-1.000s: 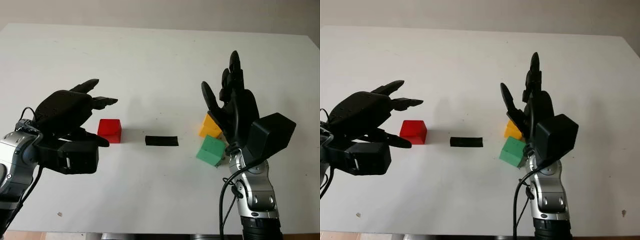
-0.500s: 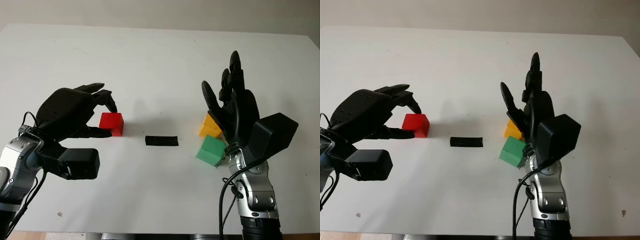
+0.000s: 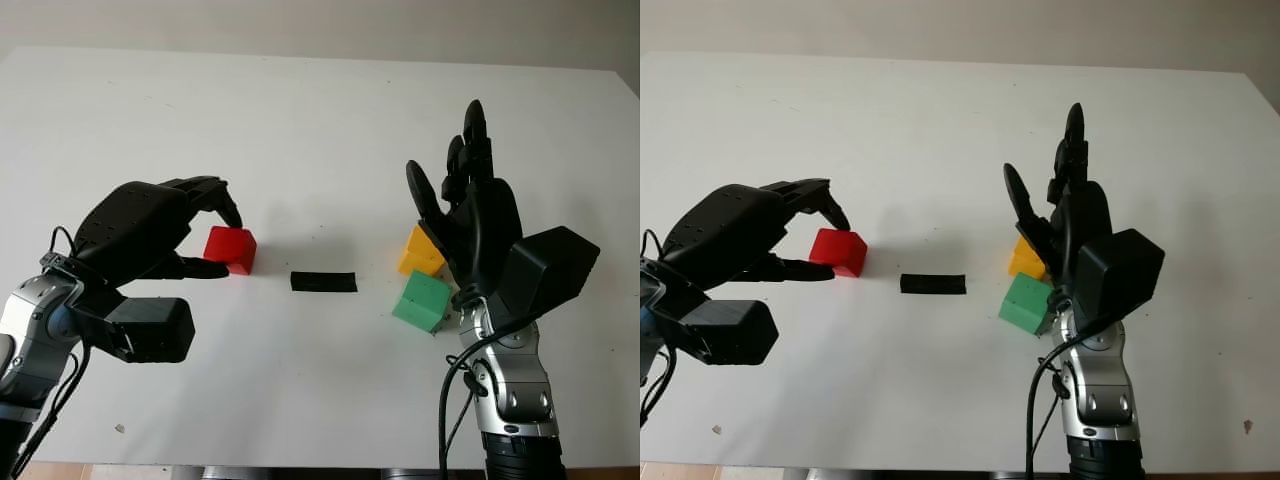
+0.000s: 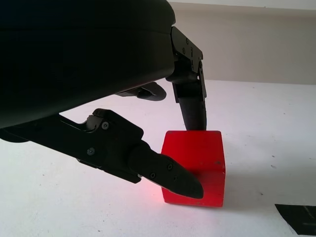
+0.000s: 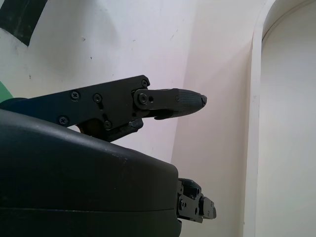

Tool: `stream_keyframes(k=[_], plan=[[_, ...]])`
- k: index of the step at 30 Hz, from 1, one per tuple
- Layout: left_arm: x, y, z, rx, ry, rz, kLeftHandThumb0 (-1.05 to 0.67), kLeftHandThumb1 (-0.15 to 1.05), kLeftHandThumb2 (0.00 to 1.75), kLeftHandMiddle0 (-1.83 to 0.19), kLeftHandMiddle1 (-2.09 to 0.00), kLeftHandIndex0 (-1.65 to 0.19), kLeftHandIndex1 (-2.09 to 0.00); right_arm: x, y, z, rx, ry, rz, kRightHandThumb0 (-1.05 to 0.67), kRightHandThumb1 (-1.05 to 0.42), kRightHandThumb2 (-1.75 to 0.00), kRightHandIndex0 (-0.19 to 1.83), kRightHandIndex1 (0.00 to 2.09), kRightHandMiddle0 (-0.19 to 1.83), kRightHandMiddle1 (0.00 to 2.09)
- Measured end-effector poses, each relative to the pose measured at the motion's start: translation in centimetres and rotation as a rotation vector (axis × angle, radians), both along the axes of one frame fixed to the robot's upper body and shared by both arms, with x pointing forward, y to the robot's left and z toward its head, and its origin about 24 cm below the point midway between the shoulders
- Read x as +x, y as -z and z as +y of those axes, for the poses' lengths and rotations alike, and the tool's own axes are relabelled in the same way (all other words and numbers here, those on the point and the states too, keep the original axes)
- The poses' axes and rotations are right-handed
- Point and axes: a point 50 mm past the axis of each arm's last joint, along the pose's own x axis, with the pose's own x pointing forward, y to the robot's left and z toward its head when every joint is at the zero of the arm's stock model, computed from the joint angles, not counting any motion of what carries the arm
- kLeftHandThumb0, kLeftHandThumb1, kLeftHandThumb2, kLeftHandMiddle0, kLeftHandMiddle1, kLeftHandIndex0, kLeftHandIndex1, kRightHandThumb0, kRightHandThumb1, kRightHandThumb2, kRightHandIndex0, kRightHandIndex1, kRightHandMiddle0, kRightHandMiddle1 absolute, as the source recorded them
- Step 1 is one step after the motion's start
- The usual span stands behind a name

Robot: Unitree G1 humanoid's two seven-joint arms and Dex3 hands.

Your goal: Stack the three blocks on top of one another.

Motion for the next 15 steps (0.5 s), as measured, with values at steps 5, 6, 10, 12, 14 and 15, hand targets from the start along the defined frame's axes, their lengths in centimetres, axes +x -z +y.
stream_keyframes(k=[5, 6, 10, 12, 14, 15], plan=[[0.0, -1.6, -1.0, -0.008, 0.067, 0.01, -0.41, 1.0, 0.05, -0.38, -0.06, -0.38, -1.39, 0.0, 0.0, 0.0, 0.002, -0.002, 0.0, -0.42, -1.05, -0.29, -0.18, 0.05, -0.14, 0.05], [0.2, -2.2, -1.4, -0.001, 0.085, -0.001, -0.41, 0.99, 0.05, -0.39, -0.06, -0.4, -1.36, 0.0, 0.0, 0.0, 0.002, -0.002, 0.0, -0.42, -1.05, -0.29, -0.18, 0.05, -0.14, 0.05], [1.0, -4.8, -3.3, 0.054, 0.164, -0.006, -0.39, 0.96, 0.05, -0.4, -0.06, -0.46, -1.25, 0.0, 0.0, 0.0, 0.002, -0.002, 0.0, -0.41, -1.05, -0.29, -0.18, 0.05, -0.14, 0.05], [1.4, -5.6, -4.2, 0.078, 0.199, 0.008, -0.39, 0.96, 0.05, -0.41, -0.06, -0.48, -1.28, 0.0, 0.0, 0.0, 0.002, -0.003, 0.001, -0.41, -1.05, -0.3, -0.18, 0.05, -0.14, 0.05], [1.8, -6.1, -5.1, 0.102, 0.225, 0.026, -0.4, 0.95, 0.05, -0.42, -0.06, -0.49, -1.32, 0.0, 0.0, 0.0, 0.0, -0.001, 0.001, -0.41, -1.05, -0.3, -0.18, 0.05, -0.14, 0.06], [2.1, -6.2, -5.5, 0.116, 0.237, 0.04, -0.4, 0.95, 0.05, -0.41, -0.06, -0.49, -1.33, 0.0, 0.0, 0.0, -0.002, 0.0, 0.001, -0.42, -1.05, -0.3, -0.18, 0.05, -0.13, 0.06]])
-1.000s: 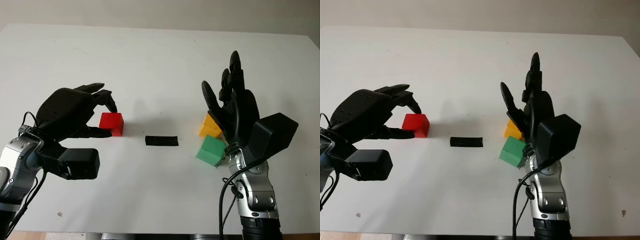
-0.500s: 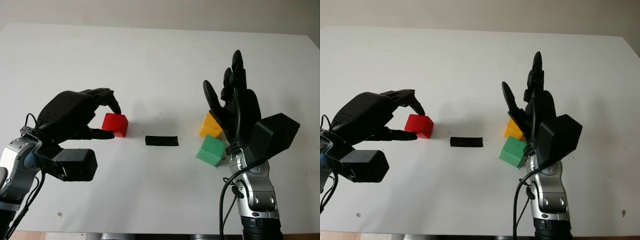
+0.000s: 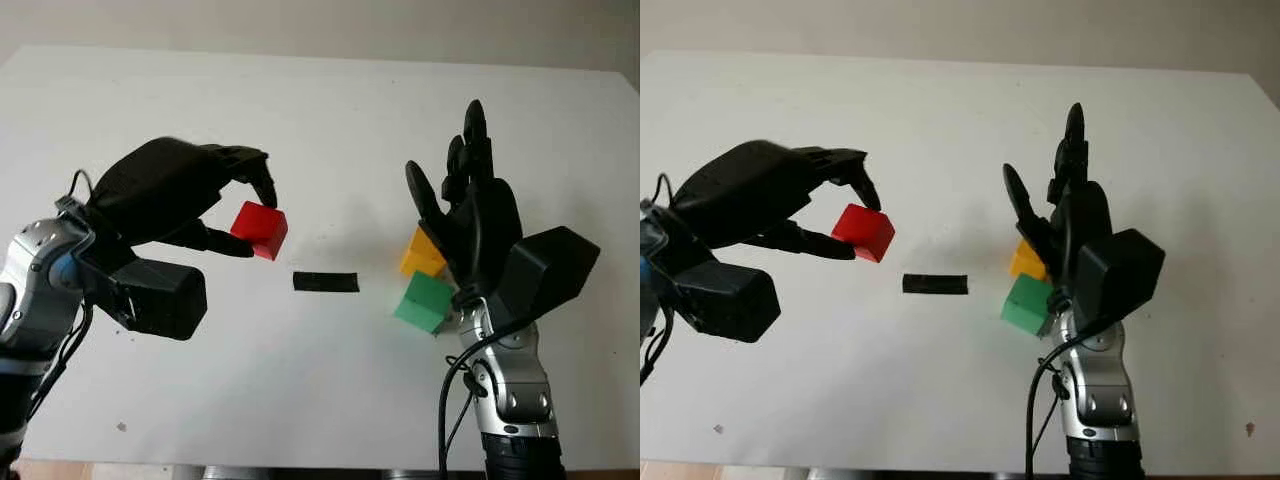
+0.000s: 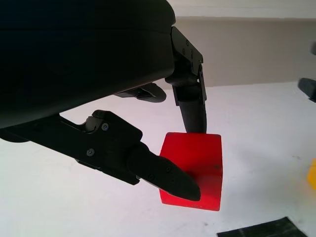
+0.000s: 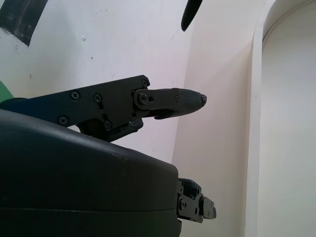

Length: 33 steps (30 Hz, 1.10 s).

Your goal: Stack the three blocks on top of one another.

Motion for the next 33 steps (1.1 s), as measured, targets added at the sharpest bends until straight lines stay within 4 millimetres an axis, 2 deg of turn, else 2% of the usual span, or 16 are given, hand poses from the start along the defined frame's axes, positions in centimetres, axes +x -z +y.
stream_keyframes(k=[5, 12, 16, 26, 33], plan=[[0.8, -0.3, -1.8, 0.034, 0.051, 0.047, -0.41, 0.94, 0.05, -0.4, -0.05, -0.48, -1.33, 0.0, 0.1, 0.2, -0.007, 0.002, 0.009, -0.42, -1.05, -0.29, -0.17, 0.06, -0.13, 0.06], [1.6, 1.1, -2.6, 0.035, 0.062, 0.141, -0.38, 0.94, 0.05, -0.4, -0.05, -0.45, -1.34, 0.0, 0.0, 0.4, -0.017, 0.008, 0.012, -0.43, -1.05, -0.3, -0.17, 0.06, -0.13, 0.06], [1.6, 1.5, -3.2, 0.02, 0.087, 0.146, -0.39, 0.96, 0.06, -0.41, -0.06, -0.41, -1.4, -0.1, 0.0, 0.6, -0.024, 0.007, 0.01, -0.43, -1.05, -0.29, -0.17, 0.06, -0.12, 0.06], [1.7, 3.1, -3.7, 0.038, 0.085, 0.191, -0.4, 0.97, 0.06, -0.35, -0.03, -0.39, -1.38, -0.3, 0.3, 0.7, -0.009, 0.006, 0.023, -0.42, -1.05, -0.29, -0.18, 0.05, -0.14, 0.05], [1.8, 3.6, -4.1, 0.023, 0.105, 0.19, -0.42, 1.0, 0.06, -0.33, -0.03, -0.27, -1.62, -0.3, 0.4, 0.8, 0.001, -0.002, 0.024, -0.41, -1.05, -0.3, -0.19, 0.05, -0.15, 0.05]])
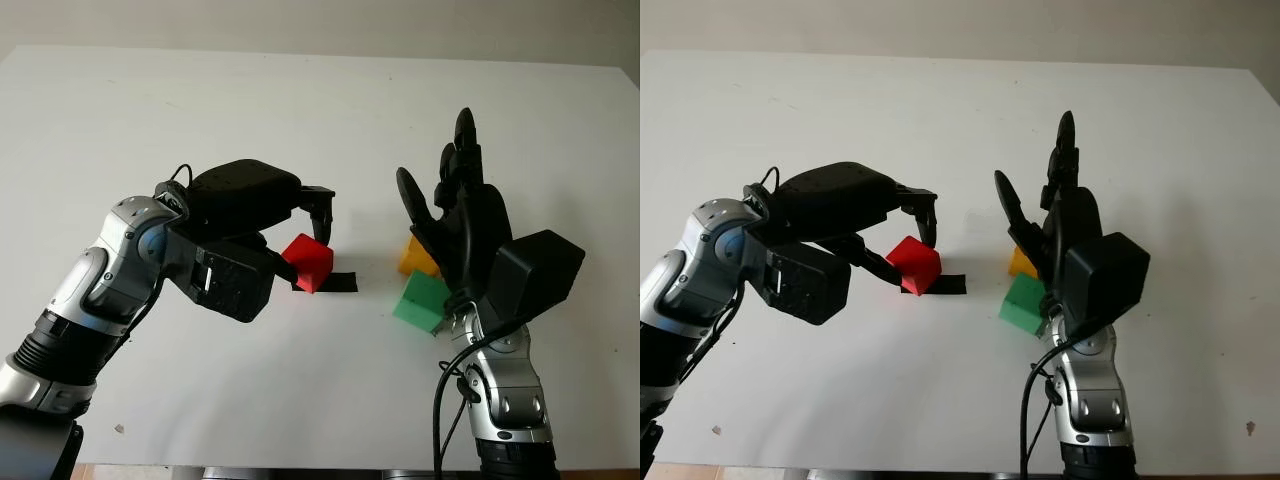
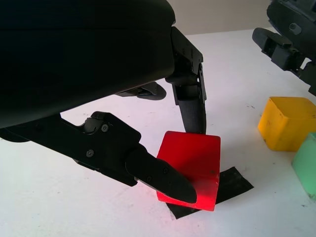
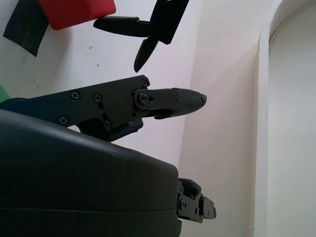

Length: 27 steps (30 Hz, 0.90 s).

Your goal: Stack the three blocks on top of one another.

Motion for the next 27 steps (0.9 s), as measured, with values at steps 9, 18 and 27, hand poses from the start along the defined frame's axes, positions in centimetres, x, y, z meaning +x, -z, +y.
stream_keyframes(k=[9, 18, 27], plan=[[0.16, 0.42, -0.21, -0.004, -0.002, 0.001, -0.41, 1.01, 0.06, -0.31, -0.03, -0.27, -1.62, -0.05, 0.08, 0.01, -0.002, 0.003, 0.003, -0.42, -1.05, -0.29, -0.18, 0.05, -0.15, 0.05], [0.16, 0.86, -0.97, -0.016, 0.012, 0.013, -0.43, 1.02, 0.06, -0.34, -0.05, -0.22, -1.76, -0.07, 0.06, 0.0, -0.005, 0.005, 0.002, -0.41, -1.05, -0.29, -0.18, 0.05, -0.14, 0.05], [0.23, 1.01, -0.96, -0.003, 0.002, 0.043, -0.57, 1.01, 0.05, -0.19, -0.02, -0.13, -1.3, -0.08, 0.08, 0.02, -0.004, 0.005, 0.002, -0.41, -1.05, -0.29, -0.17, 0.06, -0.14, 0.06]])
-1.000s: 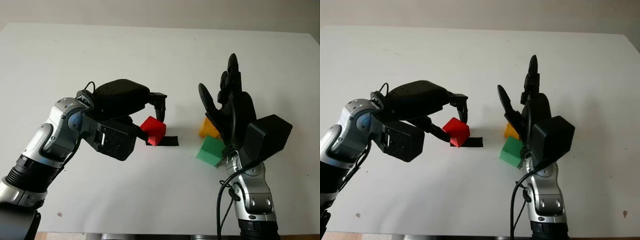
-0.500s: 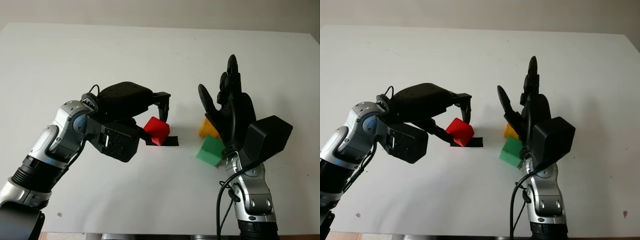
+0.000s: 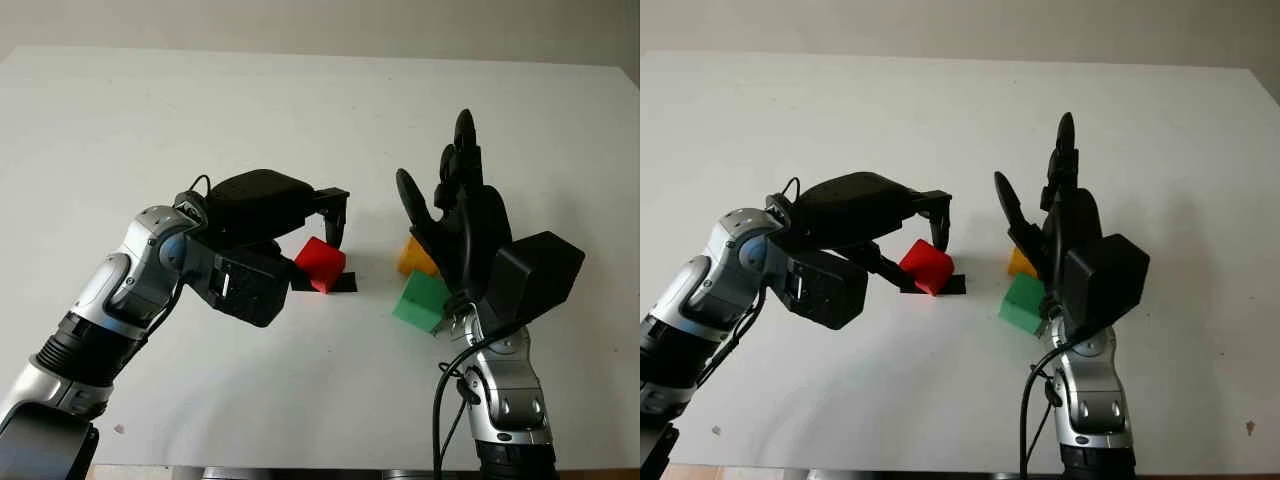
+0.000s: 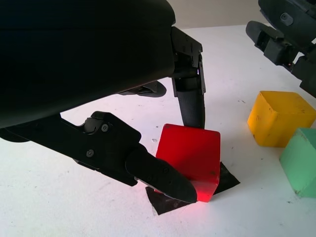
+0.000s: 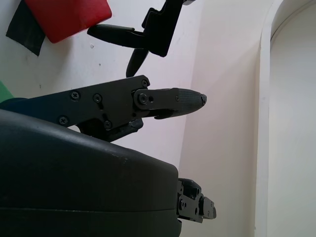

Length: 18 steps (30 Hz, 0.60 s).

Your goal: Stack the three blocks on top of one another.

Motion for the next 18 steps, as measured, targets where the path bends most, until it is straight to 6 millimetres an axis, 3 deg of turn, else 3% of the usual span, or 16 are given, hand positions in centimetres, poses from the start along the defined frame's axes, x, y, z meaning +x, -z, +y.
stream_keyframes(k=[2, 4, 5, 9, 12, 18], plan=[[0.0, 0.05, 0.02, 0.005, -0.002, 0.012, -0.59, 1.01, 0.05, -0.11, -0.03, -0.1, -1.05, 0.0, 0.0, 0.01, 0.001, 0.001, 0.0, -0.41, -1.05, -0.29, -0.17, 0.06, -0.14, 0.05], [-0.01, 0.1, 0.04, 0.01, -0.002, 0.027, -0.62, 1.01, 0.05, -0.03, -0.04, -0.14, -0.62, 0.0, 0.0, 0.05, -0.001, 0.002, 0.0, -0.41, -1.05, -0.29, -0.17, 0.06, -0.13, 0.06], [-0.02, 0.12, 0.04, 0.013, -0.001, 0.032, -0.63, 1.01, 0.05, -0.01, -0.05, -0.15, -0.53, 0.0, 0.0, 0.09, -0.002, 0.001, 0.0, -0.41, -1.05, -0.29, -0.17, 0.06, -0.13, 0.06], [-0.11, 0.12, 0.01, 0.022, 0.012, 0.028, -0.66, 1.02, 0.05, 0.04, -0.05, -0.1, -0.28, -0.01, 0.0, 0.11, -0.001, 0.001, 0.0, -0.4, -1.05, -0.3, -0.17, 0.06, -0.14, 0.06], [-0.15, 0.24, 0.09, 0.036, 0.016, 0.052, -0.7, 1.01, 0.05, 0.15, -0.02, 0.08, -0.1, -0.01, 0.0, 0.11, -0.002, 0.001, 0.0, -0.41, -1.05, -0.29, -0.17, 0.06, -0.13, 0.06], [-0.18, 0.28, 0.17, 0.038, 0.01, 0.101, -0.76, 1.02, 0.06, 0.19, 0.0, 0.19, 0.0, -0.07, -0.14, 0.15, 0.0, 0.0, -0.005, -0.41, -1.05, -0.29, -0.17, 0.05, -0.14, 0.05]])
